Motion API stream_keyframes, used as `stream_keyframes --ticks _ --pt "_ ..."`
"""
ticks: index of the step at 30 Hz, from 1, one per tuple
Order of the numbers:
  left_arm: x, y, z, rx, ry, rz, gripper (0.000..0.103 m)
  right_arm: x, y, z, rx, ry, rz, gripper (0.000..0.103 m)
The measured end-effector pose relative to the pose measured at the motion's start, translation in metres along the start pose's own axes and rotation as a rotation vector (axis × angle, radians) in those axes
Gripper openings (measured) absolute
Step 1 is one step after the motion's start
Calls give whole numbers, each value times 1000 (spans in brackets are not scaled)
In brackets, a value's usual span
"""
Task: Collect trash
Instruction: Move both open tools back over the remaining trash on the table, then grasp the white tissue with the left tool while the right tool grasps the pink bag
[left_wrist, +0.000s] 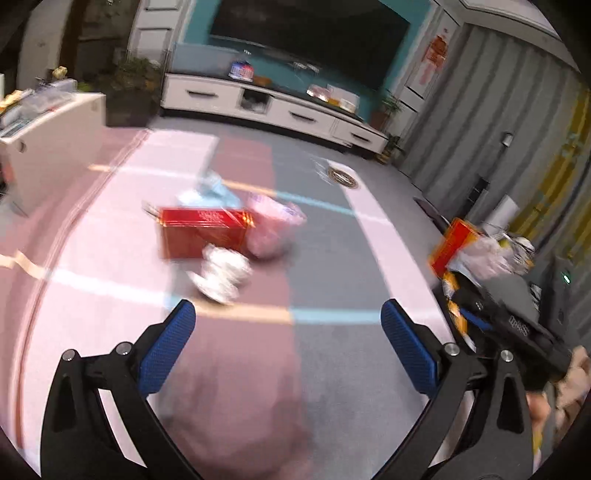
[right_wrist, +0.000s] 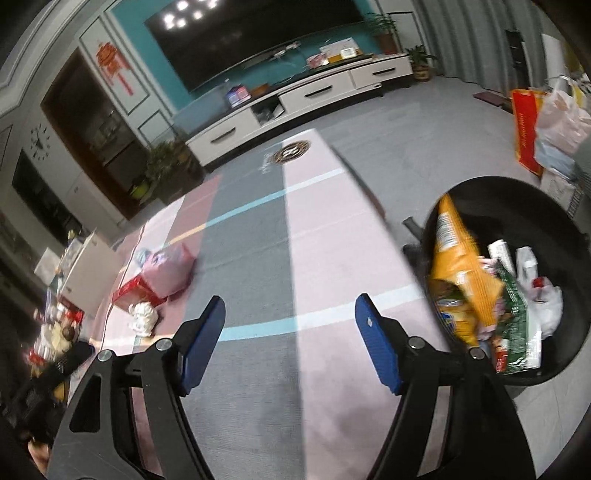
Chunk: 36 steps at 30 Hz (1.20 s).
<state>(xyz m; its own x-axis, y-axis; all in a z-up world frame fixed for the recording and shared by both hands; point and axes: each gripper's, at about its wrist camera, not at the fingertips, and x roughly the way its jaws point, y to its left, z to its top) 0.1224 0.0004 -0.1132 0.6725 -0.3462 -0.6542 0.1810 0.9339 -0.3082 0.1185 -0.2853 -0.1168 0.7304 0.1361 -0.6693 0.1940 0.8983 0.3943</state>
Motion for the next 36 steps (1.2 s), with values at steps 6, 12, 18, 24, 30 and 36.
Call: stream_keyframes --ticks 6,12,18,24,30,36 --pt "47 38 4 -55 101 99 100 25 23 -8 -40 72 30 72" --pt "70 38 12 -26 85 117 100 44 35 -12 -44 102 29 72" --pt "85 39 13 -34 78 144 76 56 46 -15 -38 123 53 72" --pt "81 45 13 -61 64 122 31 59 56 -18 -48 126 73 72" --pt "45 41 14 -98 1 73 22 63 65 -23 -63 144 120 72" --pt "-3 45 14 -108 -141 105 23 66 75 -23 -38 147 202 72"
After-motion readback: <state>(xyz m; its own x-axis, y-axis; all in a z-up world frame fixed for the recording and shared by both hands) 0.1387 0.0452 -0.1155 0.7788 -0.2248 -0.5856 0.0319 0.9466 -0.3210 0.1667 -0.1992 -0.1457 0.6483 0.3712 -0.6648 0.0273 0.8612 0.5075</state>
